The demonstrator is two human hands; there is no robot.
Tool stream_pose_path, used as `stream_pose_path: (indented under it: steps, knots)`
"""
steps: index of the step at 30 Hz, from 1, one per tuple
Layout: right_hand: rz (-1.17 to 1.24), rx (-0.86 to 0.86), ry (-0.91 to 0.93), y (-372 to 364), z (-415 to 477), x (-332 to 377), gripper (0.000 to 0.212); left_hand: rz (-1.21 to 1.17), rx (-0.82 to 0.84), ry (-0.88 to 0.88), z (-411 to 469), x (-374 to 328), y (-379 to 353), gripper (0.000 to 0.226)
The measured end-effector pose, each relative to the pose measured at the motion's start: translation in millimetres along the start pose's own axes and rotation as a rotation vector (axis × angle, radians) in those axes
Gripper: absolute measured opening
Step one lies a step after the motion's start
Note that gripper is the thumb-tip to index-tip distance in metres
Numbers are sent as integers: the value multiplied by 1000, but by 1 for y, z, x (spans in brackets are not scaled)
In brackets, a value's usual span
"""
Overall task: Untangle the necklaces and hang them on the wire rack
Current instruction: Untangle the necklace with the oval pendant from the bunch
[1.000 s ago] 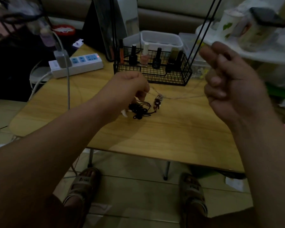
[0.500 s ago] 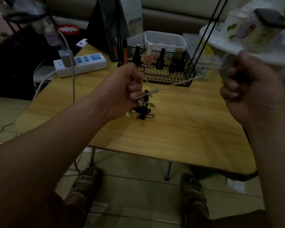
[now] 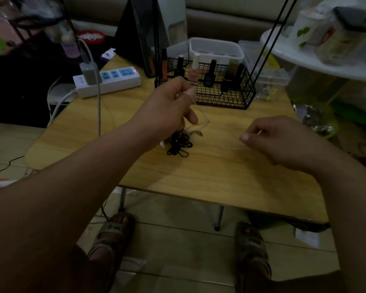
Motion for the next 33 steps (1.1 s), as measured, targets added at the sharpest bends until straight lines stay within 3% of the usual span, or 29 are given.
stream_pose_path:
  steps: [4,8,12,16,19,23,27,29,33]
  knots:
    - [-136,-4,-4,-4,5,-1,35,2,18,98,2,1,-6,61]
    - [-8,-7,-93,-1,4,-3,62,103,89,164,-3,4,-16,86]
    - [-12,-4,-13,1,5,5,52,97,115,214,-2,11,-17,98]
    - [347,-299,-80,25,5,-1,51,78,237,243,-4,14,-23,112]
    - [682,-413,-165,33,3,-7,41,89,294,246,-7,14,-28,116]
    - [1135,-397,-219,28,6,-13,19,5,296,203,-2,11,-29,101]
    - [1456,-377,-249,24,9,-21,11,-160,343,177,-4,6,-29,46]
    - [1572,-389,-255,26,10,-25,9,-100,379,140,-6,6,-28,27]
    - [1651,-456,-275,32,10,-32,14,82,430,87,-9,9,-29,15]
Point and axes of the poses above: each hand's wrist, its own z-axis towards the middle knuckle, its own y-axis out of the back of the hand, x = y × z, the point moved 9 cm from there along z, towards the middle knuckle, and after that the axes turned 8 degrees about -x, right-handed, at the moved point
